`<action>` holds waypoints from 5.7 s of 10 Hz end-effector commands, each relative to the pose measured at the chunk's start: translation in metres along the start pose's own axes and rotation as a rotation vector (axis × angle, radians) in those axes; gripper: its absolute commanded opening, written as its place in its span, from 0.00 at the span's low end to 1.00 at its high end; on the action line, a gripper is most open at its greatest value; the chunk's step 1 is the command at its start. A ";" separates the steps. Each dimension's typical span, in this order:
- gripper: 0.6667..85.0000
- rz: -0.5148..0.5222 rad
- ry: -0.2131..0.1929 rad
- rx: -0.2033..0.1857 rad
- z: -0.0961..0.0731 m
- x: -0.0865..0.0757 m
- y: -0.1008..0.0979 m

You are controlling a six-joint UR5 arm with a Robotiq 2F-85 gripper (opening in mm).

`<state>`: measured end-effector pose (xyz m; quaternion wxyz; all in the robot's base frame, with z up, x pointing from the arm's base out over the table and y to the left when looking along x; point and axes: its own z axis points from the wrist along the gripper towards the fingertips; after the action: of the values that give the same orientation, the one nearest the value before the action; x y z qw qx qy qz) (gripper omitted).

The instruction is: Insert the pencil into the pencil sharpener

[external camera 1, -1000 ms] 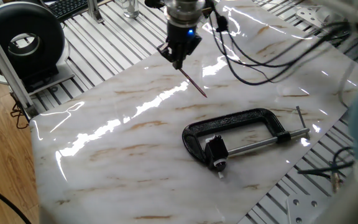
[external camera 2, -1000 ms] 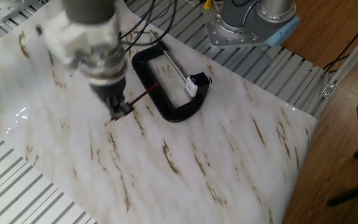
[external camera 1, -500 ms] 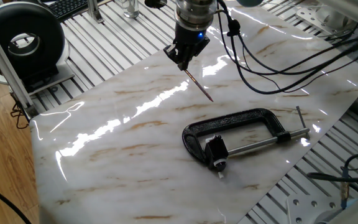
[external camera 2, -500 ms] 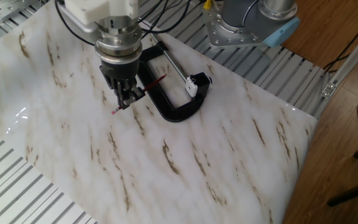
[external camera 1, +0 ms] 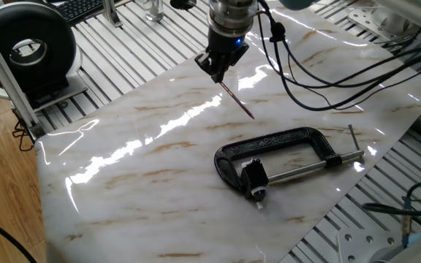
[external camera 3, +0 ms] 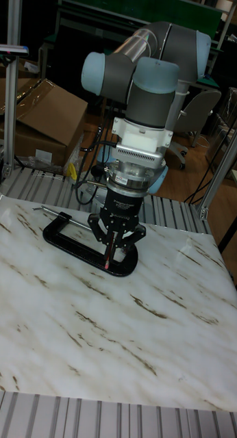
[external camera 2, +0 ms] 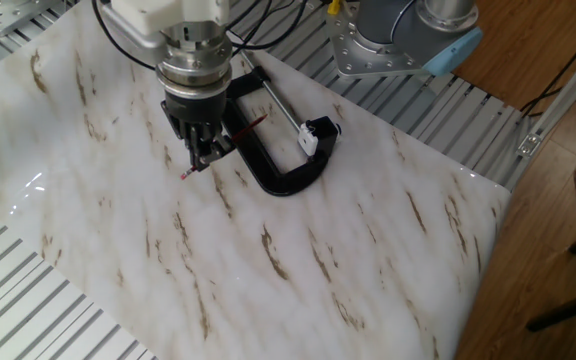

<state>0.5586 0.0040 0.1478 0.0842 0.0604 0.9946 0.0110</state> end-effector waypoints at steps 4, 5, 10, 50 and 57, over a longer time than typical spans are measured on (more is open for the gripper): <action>0.00 0.047 -0.003 -0.012 -0.002 -0.001 0.002; 0.00 0.049 0.002 -0.013 0.002 0.000 0.002; 0.00 0.063 -0.010 -0.029 0.059 -0.009 0.009; 0.00 0.099 -0.074 0.010 0.070 0.036 0.033; 0.00 0.086 -0.078 0.007 0.064 0.052 0.027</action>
<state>0.5262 0.0368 0.0744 0.1216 0.1009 0.9874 0.0030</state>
